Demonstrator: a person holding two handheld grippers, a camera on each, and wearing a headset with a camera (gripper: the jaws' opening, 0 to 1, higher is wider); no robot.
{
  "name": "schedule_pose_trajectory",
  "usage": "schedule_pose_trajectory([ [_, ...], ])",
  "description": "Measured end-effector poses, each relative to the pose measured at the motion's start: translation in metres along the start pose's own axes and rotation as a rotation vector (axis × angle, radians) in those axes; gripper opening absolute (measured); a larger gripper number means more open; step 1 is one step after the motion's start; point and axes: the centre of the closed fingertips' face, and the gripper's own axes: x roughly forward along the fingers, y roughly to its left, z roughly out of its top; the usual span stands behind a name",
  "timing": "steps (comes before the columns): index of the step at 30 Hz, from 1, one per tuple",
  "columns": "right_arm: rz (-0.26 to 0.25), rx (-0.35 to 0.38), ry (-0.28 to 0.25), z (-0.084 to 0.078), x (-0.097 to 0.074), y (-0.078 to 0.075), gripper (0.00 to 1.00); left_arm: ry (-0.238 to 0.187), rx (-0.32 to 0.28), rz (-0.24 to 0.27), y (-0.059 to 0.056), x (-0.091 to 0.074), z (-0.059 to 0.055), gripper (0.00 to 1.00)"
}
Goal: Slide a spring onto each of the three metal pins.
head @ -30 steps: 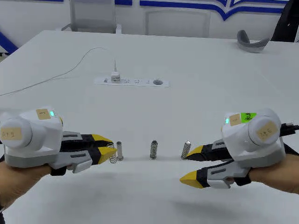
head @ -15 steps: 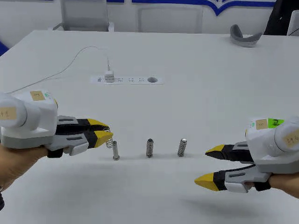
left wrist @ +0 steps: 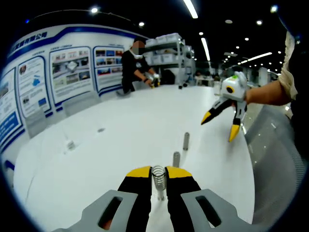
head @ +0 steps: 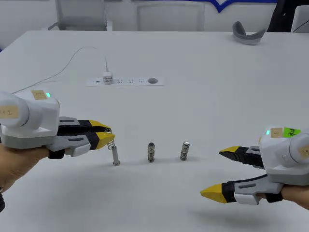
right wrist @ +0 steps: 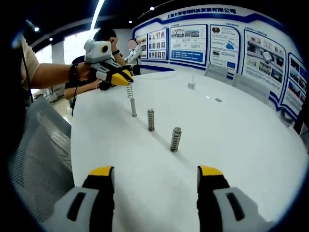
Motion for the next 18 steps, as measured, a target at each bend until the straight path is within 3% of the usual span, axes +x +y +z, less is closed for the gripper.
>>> schedule_pose_trajectory([
  [18,-0.002,0.01,-0.012,0.0016,-0.0003,-0.0015,0.71,0.025,-0.003,-0.009,0.0016,0.0064,-0.0061,0.1],
])
